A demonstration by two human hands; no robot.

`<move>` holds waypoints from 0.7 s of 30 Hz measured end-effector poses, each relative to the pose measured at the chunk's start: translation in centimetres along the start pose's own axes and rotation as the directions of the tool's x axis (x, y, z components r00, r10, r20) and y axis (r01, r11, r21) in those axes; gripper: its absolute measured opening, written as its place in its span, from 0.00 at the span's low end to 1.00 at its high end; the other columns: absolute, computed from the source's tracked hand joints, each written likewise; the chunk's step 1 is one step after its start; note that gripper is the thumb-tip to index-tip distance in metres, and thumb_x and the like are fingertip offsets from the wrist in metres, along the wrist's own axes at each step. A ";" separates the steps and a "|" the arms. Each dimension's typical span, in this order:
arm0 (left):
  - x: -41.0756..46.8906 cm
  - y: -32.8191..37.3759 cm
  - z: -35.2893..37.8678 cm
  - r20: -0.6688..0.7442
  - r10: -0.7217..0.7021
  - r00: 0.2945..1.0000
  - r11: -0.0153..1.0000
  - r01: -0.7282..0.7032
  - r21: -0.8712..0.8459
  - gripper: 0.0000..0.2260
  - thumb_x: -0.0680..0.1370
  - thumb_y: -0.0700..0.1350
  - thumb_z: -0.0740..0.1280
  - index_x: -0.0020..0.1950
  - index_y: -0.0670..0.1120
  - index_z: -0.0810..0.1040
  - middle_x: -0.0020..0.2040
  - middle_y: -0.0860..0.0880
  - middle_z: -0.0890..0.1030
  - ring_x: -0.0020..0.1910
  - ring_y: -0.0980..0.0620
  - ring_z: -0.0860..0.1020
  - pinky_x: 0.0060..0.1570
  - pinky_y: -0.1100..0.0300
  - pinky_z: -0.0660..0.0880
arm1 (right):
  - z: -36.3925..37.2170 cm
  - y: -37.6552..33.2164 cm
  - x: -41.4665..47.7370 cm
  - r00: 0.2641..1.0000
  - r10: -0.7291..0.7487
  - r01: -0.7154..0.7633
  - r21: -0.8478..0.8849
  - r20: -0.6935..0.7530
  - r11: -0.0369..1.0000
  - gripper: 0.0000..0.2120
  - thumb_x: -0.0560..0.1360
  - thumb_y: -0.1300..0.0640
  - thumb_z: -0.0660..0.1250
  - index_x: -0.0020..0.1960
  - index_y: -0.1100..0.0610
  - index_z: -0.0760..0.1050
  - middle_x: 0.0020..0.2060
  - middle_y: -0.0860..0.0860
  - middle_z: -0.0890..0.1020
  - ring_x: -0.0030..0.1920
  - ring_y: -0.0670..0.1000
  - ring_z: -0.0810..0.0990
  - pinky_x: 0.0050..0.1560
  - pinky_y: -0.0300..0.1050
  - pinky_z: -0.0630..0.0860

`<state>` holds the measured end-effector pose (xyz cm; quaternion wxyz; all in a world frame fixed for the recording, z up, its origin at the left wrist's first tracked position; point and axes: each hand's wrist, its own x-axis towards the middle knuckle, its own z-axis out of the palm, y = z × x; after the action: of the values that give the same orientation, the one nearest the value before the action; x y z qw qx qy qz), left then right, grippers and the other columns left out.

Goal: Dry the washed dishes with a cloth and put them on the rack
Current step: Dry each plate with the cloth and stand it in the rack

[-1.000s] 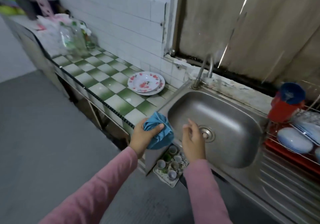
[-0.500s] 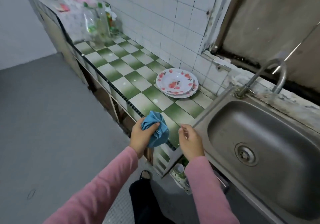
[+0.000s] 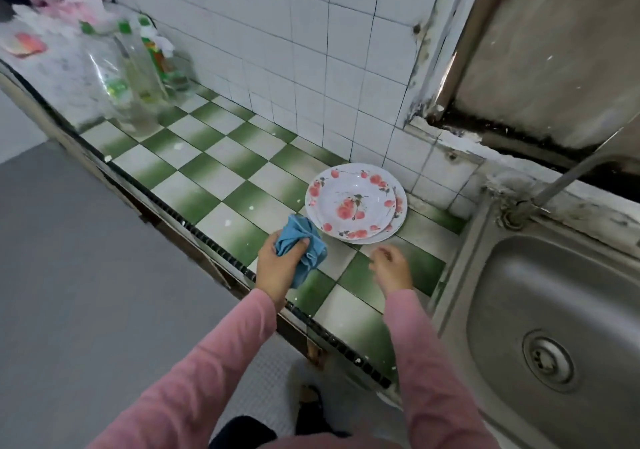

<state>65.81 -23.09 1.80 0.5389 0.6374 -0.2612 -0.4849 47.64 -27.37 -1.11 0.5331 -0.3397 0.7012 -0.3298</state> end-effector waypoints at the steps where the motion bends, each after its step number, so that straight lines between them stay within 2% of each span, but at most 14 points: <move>1: 1.0 0.2 0.0 0.011 -0.001 1.000 1.000 0.001 0.014 0.15 0.76 0.40 0.72 0.62 0.42 0.76 0.53 0.46 0.83 0.48 0.48 0.82 0.46 0.60 0.80 | 0.4 0.0 0.7 0.999 0.045 -0.045 0.061 0.000 0.997 0.09 0.79 0.59 0.61 0.57 0.56 0.76 0.54 0.54 0.80 0.53 0.54 0.79 0.56 0.51 0.77; 3: 2.9 0.8 0.2 0.041 0.007 0.999 0.999 -0.009 0.046 0.12 0.77 0.40 0.70 0.60 0.43 0.76 0.50 0.49 0.82 0.45 0.53 0.81 0.41 0.66 0.78 | 1.2 -0.2 1.8 0.988 0.151 -0.150 0.177 0.008 0.973 0.07 0.80 0.60 0.60 0.56 0.57 0.73 0.56 0.58 0.80 0.56 0.57 0.80 0.59 0.51 0.77; 5: 5.1 1.2 0.5 0.058 0.000 0.998 0.998 -0.003 0.058 0.11 0.78 0.40 0.70 0.59 0.43 0.75 0.49 0.50 0.82 0.44 0.53 0.80 0.40 0.66 0.77 | 2.1 -0.8 2.7 0.965 0.262 -0.252 0.263 -0.002 0.931 0.06 0.81 0.61 0.60 0.56 0.56 0.74 0.63 0.65 0.77 0.65 0.64 0.76 0.68 0.58 0.73; 6: 6.3 1.3 0.6 0.067 -0.008 0.998 0.998 0.003 0.068 0.11 0.78 0.39 0.70 0.59 0.43 0.75 0.49 0.49 0.82 0.43 0.53 0.80 0.40 0.66 0.77 | 2.6 -1.0 3.3 0.953 0.302 -0.282 0.299 -0.022 0.911 0.04 0.82 0.60 0.61 0.53 0.57 0.74 0.63 0.65 0.76 0.67 0.64 0.74 0.69 0.59 0.72; 8: 8.5 1.6 0.9 0.096 -0.019 0.995 0.996 0.010 0.090 0.10 0.78 0.39 0.70 0.57 0.44 0.75 0.48 0.49 0.81 0.42 0.53 0.80 0.38 0.67 0.78 | 3.7 -1.7 4.6 0.942 0.332 -0.299 0.344 -0.041 0.890 0.06 0.81 0.57 0.63 0.56 0.58 0.72 0.63 0.61 0.78 0.65 0.61 0.76 0.68 0.57 0.73; 10: 10.7 1.9 1.1 0.135 -0.040 0.990 0.993 0.024 0.120 0.09 0.78 0.40 0.70 0.56 0.44 0.75 0.47 0.50 0.81 0.41 0.55 0.79 0.35 0.69 0.77 | 4.9 -2.2 5.8 0.934 0.354 -0.306 0.393 -0.056 0.867 0.14 0.81 0.56 0.65 0.64 0.59 0.72 0.59 0.55 0.79 0.63 0.57 0.77 0.67 0.56 0.74; 12: 12.6 2.4 1.2 0.173 -0.054 0.983 0.986 0.025 0.167 0.09 0.77 0.41 0.71 0.56 0.44 0.76 0.47 0.49 0.81 0.41 0.55 0.79 0.35 0.68 0.76 | 5.8 -2.6 6.6 0.920 0.381 -0.309 0.420 -0.096 0.853 0.13 0.80 0.57 0.65 0.63 0.59 0.74 0.55 0.54 0.80 0.59 0.55 0.78 0.65 0.53 0.75; 16: 16.7 3.8 1.2 0.290 -0.051 0.956 0.970 -0.022 0.241 0.12 0.77 0.41 0.72 0.59 0.44 0.76 0.50 0.47 0.80 0.43 0.56 0.78 0.38 0.67 0.74 | 7.6 -2.8 8.3 0.879 0.430 -0.294 0.476 -0.205 0.829 0.15 0.79 0.54 0.67 0.63 0.57 0.75 0.53 0.54 0.84 0.52 0.54 0.82 0.49 0.48 0.80; 18: 18.4 4.7 1.3 0.345 -0.048 0.937 0.966 -0.044 0.254 0.14 0.77 0.41 0.71 0.61 0.44 0.75 0.50 0.50 0.79 0.45 0.57 0.77 0.41 0.67 0.74 | 8.4 -3.1 9.0 0.848 0.457 -0.288 0.490 -0.269 0.823 0.17 0.78 0.54 0.69 0.64 0.58 0.74 0.53 0.55 0.83 0.51 0.55 0.82 0.51 0.50 0.81; 21: 20.4 5.6 1.1 0.393 -0.092 0.915 0.965 -0.015 0.261 0.17 0.77 0.41 0.71 0.64 0.44 0.74 0.55 0.48 0.79 0.50 0.53 0.78 0.51 0.59 0.77 | 9.7 -3.4 9.6 0.794 0.496 -0.291 0.496 -0.352 0.818 0.21 0.76 0.56 0.72 0.66 0.59 0.70 0.54 0.57 0.81 0.49 0.56 0.81 0.53 0.52 0.82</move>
<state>73.96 -42.59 0.28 0.3762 0.5941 -0.4144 -0.5777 55.55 -38.19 -5.38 0.4662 0.0290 0.7772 -0.4216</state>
